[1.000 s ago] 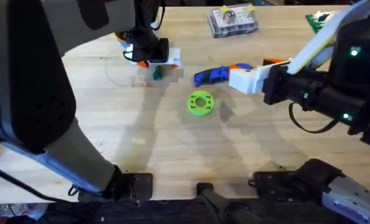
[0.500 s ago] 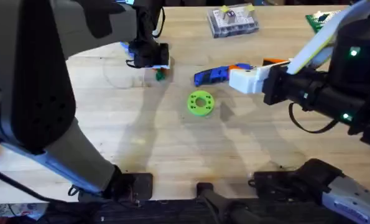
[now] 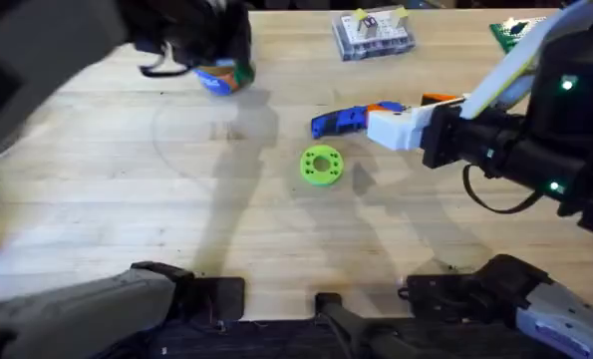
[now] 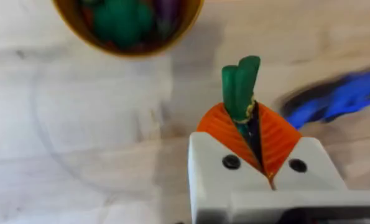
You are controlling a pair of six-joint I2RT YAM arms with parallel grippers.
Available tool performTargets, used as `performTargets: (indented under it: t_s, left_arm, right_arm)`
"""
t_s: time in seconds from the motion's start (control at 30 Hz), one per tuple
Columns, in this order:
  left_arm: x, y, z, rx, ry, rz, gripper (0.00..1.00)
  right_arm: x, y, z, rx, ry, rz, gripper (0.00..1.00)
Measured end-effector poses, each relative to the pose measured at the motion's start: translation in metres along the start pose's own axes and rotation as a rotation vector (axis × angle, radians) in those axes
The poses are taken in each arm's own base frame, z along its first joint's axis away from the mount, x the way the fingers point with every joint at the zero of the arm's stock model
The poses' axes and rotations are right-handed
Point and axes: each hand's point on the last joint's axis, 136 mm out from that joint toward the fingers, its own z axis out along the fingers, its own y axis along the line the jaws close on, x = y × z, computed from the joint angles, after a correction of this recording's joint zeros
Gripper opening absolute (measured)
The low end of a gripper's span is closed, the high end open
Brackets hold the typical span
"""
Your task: Pick up the gripper from the table and insert it into the empty holder that is missing its gripper. Then pick up a screw, insert it into the mounting hole, and use the screwdriver to tighten it. Finally, clean up the table by picking up the vegetable and placing it into the bucket.
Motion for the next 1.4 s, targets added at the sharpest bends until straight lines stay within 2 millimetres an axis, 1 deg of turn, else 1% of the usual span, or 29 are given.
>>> performTargets:
  t_s: [0.07, 0.13, 0.17, 0.23, 0.3, 0.37, 0.43, 0.57, 0.77, 0.9, 0.97, 1.07, 1.1, 1.17, 1.23, 1.3, 1.33, 1.4]
  left_arm:
    - [-0.025, -0.001, -0.031, 0.009, -0.132, -0.002, 0.022]
    - [-0.046, 0.006, -0.057, -0.010, -0.247, -0.017, 0.022]
    - [-0.056, 0.012, -0.067, -0.028, -0.297, -0.029, 0.022]
    - [-0.071, 0.028, -0.078, -0.065, -0.365, -0.058, 0.022]
    - [-0.082, 0.043, -0.076, -0.096, -0.399, -0.085, 0.021]
    - [-0.090, 0.056, -0.066, -0.119, -0.407, -0.106, 0.021]
    - [-0.094, 0.064, -0.051, -0.133, -0.400, -0.117, 0.021]
    - [-0.096, 0.070, -0.015, -0.141, -0.360, -0.120, 0.021]
    - [-0.083, 0.076, 0.032, -0.155, -0.271, -0.122, 0.021]
    - [-0.070, 0.082, 0.064, -0.168, -0.204, -0.125, 0.021]
    - [-0.064, 0.085, 0.076, -0.174, -0.174, -0.126, 0.021]
    - [-0.058, 0.087, 0.086, -0.178, -0.149, -0.127, 0.029]
    - [-0.057, 0.087, 0.088, -0.179, -0.146, -0.127, 0.074]
    - [-0.058, 0.087, 0.088, -0.179, -0.148, -0.123, 0.270]
    - [-0.059, 0.087, 0.087, -0.178, -0.154, -0.123, 0.588]
    - [-0.060, 0.086, 0.086, -0.177, -0.156, -0.125, 0.874]
    - [-0.061, 0.086, 0.084, -0.176, -0.160, -0.127, 0.957]
    - [-0.064, 0.085, 0.077, -0.173, -0.173, -0.126, 0.984]
  right_arm:
    - [0.000, 0.000, 0.000, 0.000, 0.000, 0.000, 0.965]
    - [0.000, 0.000, 0.000, 0.000, 0.000, 0.000, 0.965]
    - [0.000, 0.000, 0.000, 0.000, 0.000, 0.000, 0.965]
    - [0.000, 0.000, 0.000, 0.000, 0.000, 0.000, 0.965]
    - [0.000, 0.000, 0.000, 0.000, 0.000, 0.000, 0.965]
    - [0.000, 0.000, 0.000, 0.000, 0.000, 0.000, 0.965]
    - [0.000, 0.000, 0.000, 0.000, 0.000, 0.000, 0.965]
    - [0.000, 0.000, 0.000, 0.000, 0.000, 0.000, 0.965]
    - [0.000, 0.000, 0.000, 0.000, 0.000, 0.000, 0.965]
    - [0.000, 0.000, 0.000, 0.000, 0.000, 0.000, 0.965]
    - [0.000, 0.000, 0.000, 0.000, 0.000, 0.000, 0.965]
    - [0.000, 0.000, 0.000, 0.000, 0.000, 0.000, 0.965]
    - [0.000, 0.000, 0.000, 0.000, 0.000, 0.000, 0.965]
    - [0.000, 0.000, 0.000, 0.000, 0.000, 0.000, 0.965]
    - [0.000, 0.000, 0.000, 0.000, 0.000, 0.000, 0.965]
    - [0.000, 0.000, 0.000, 0.000, 0.000, 0.000, 0.965]
    - [0.000, 0.000, 0.000, 0.000, 0.000, 0.000, 0.965]
    - [0.000, 0.000, 0.000, 0.000, 0.000, 0.000, 0.965]
